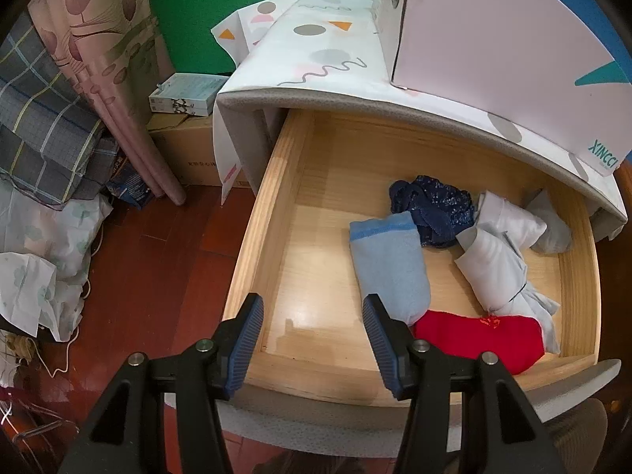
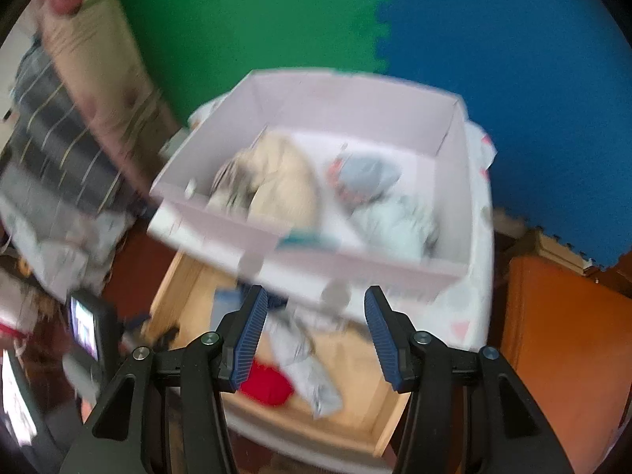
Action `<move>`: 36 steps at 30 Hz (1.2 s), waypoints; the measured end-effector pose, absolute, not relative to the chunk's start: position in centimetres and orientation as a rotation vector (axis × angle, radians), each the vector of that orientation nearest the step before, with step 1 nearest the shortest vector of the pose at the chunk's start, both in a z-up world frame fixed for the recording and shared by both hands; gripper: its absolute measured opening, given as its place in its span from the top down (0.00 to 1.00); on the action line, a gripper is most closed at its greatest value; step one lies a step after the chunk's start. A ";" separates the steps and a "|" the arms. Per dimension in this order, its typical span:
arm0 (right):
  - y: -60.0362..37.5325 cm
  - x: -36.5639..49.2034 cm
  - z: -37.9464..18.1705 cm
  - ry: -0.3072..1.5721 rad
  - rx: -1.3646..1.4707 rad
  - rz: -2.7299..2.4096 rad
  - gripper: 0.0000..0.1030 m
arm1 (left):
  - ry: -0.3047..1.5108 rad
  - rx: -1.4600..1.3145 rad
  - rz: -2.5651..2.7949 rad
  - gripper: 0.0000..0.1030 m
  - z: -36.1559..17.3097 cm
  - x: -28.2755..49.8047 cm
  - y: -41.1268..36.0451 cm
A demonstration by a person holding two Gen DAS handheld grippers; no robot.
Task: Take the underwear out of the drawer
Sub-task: 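Move the right gripper into the drawer and grasp the pale blue tied bundle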
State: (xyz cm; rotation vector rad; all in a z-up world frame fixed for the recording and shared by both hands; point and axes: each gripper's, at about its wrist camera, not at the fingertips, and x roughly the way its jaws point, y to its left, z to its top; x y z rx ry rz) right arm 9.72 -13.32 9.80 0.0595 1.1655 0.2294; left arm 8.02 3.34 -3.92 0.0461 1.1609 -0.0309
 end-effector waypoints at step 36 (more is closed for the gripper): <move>-9.1 9.7 -13.7 1.576 0.006 0.269 0.41 | 1.192 -0.021 -0.044 0.48 -4.4 8.5 4.0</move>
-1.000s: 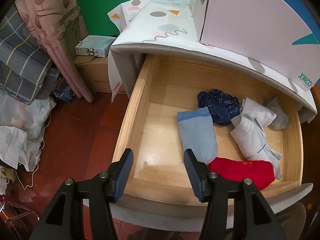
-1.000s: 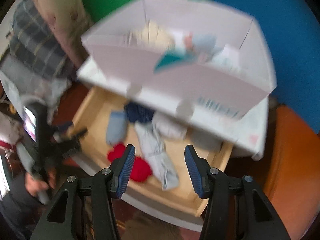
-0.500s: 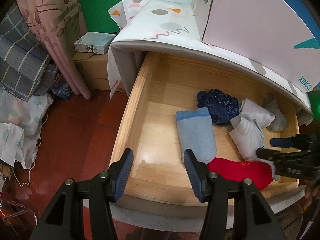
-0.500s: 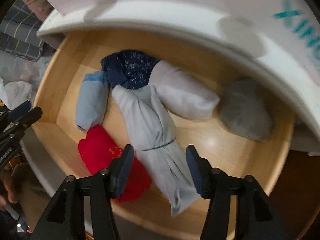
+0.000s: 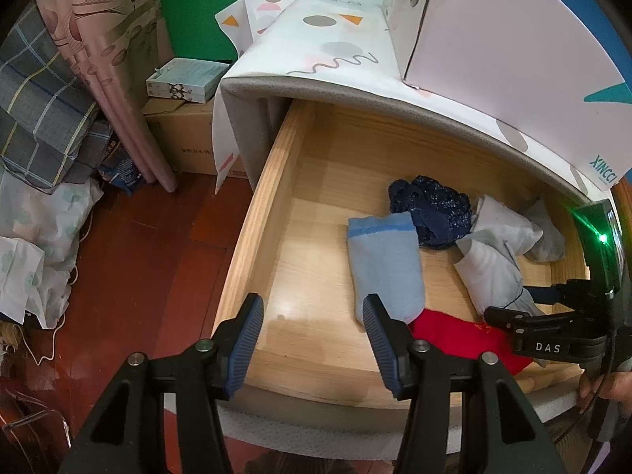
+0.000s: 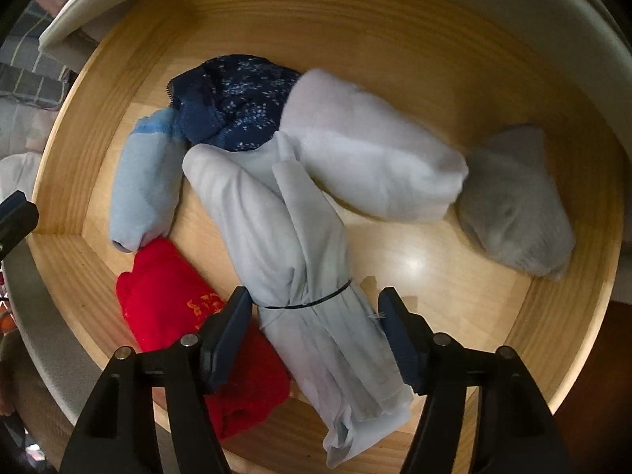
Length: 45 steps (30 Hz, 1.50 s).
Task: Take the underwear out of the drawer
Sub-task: 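Move the right gripper into the drawer and grasp the pale blue tied bundle, then lower the left gripper onto the light blue sock and grasp it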
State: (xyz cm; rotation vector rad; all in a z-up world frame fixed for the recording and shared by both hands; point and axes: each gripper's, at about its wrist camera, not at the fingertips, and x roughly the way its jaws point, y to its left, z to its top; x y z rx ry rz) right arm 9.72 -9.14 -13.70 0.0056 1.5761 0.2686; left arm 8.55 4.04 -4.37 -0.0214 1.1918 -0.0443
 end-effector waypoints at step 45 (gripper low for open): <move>-17.6 4.8 -12.7 1.549 0.223 -0.166 0.55 | 1.373 -0.069 -0.088 0.48 -7.5 13.7 -0.3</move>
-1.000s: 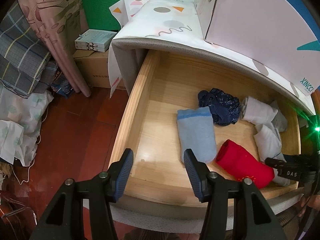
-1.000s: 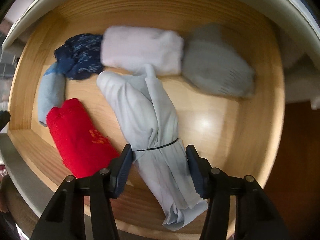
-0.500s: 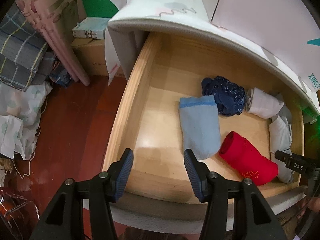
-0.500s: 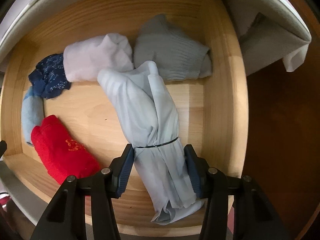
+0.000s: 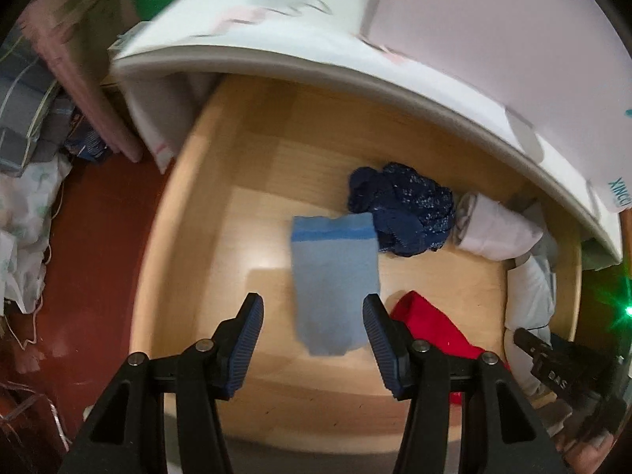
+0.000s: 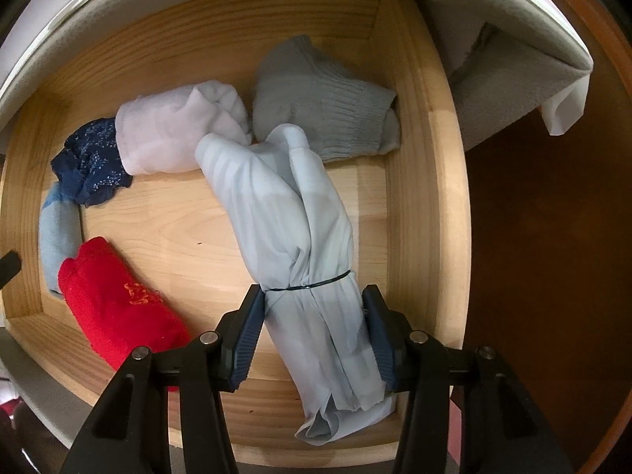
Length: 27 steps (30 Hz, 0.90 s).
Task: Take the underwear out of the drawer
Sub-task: 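Lower the left gripper onto the light blue sock and grasp it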
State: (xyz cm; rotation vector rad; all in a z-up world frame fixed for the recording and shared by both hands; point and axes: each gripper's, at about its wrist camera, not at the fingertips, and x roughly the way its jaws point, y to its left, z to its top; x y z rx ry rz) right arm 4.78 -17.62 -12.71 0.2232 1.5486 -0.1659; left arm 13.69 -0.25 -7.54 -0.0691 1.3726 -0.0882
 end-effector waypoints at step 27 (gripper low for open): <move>-17.8 4.8 -12.5 1.541 0.236 -0.146 0.52 | 1.600 -0.060 -0.098 0.44 -12.9 17.1 -2.1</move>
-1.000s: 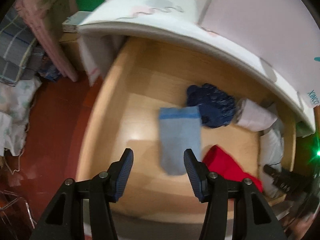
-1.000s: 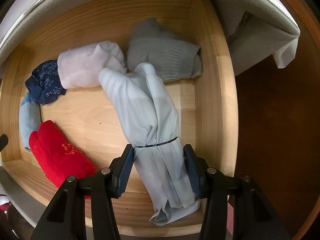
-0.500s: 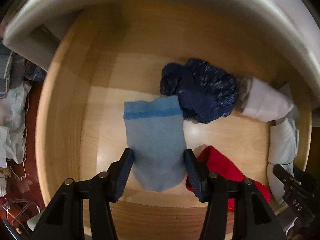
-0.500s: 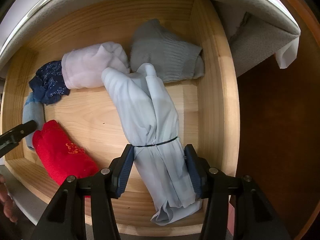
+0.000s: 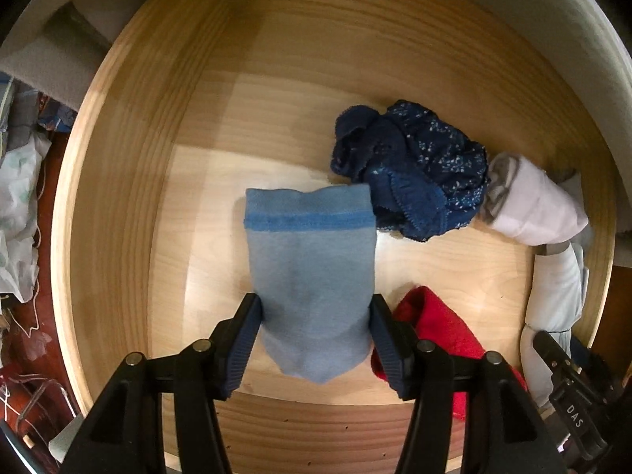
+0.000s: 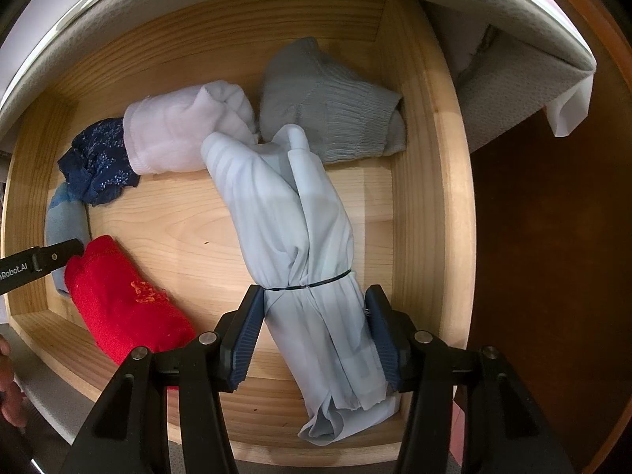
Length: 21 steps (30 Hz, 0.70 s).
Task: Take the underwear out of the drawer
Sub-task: 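Lower the left gripper onto the light blue sock and grasp it, then lift the light blue sock into the white box and open the left gripper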
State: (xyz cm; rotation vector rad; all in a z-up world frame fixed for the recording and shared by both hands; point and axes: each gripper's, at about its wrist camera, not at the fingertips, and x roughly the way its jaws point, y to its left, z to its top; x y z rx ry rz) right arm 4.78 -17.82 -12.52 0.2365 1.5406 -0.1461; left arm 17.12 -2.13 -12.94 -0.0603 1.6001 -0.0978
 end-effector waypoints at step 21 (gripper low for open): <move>-17.9 4.8 -12.5 1.538 0.238 -0.130 0.51 | 1.651 0.045 -0.078 0.53 -14.3 17.2 -1.8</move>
